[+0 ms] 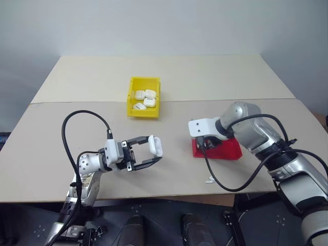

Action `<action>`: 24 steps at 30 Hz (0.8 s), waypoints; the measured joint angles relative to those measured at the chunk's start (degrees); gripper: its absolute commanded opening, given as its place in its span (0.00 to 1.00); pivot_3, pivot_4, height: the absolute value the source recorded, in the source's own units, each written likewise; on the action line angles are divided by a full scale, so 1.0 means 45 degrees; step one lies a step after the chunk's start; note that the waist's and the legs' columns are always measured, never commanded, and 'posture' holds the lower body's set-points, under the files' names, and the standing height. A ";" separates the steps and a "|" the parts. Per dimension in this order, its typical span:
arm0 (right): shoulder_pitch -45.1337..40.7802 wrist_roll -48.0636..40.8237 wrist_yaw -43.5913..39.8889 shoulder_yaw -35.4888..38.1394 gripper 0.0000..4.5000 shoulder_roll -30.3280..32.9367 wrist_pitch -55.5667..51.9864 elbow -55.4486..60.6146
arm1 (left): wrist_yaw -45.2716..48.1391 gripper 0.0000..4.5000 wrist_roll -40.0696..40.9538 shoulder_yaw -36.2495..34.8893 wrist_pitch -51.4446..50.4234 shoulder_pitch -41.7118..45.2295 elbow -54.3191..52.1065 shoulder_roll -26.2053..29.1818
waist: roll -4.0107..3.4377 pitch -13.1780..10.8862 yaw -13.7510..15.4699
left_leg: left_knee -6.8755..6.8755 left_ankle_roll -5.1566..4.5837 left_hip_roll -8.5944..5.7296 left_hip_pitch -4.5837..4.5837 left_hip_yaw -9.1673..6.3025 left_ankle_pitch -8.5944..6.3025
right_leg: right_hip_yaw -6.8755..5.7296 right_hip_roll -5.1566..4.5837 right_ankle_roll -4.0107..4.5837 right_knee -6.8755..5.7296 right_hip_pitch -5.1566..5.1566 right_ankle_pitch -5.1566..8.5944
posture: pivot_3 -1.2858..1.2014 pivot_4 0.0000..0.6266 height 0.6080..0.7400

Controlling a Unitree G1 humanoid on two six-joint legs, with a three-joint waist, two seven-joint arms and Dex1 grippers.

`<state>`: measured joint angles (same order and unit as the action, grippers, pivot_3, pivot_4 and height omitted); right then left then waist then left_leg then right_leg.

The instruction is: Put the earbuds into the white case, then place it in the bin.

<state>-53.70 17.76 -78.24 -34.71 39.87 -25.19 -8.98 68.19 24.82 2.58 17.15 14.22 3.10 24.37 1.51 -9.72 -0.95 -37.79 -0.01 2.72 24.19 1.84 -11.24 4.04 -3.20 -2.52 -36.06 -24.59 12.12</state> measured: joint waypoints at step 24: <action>0.0047 0.0300 0.0104 0.0003 0.38 -0.0266 0.0552 -0.0902 | -0.0293 0.62 -0.0035 0.0002 -0.0217 -0.0230 -0.0253 0.0004 | 0.0000 0.0000 -0.0010 | 0.0000 0.0000 0.0000 -0.0003 0.0000 0.0000 | -0.0001 0.0001 0.0000 -0.0002 0.0001 -0.0001 | 0.52 0.24 1.00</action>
<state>-53.49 19.11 -77.77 -34.69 38.67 -22.70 -13.03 66.88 24.66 2.59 16.17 13.19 1.96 24.39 1.51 -9.72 -0.99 -37.79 -0.01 2.72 24.17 1.84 -11.24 4.04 -3.20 -2.52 -36.07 -24.59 12.11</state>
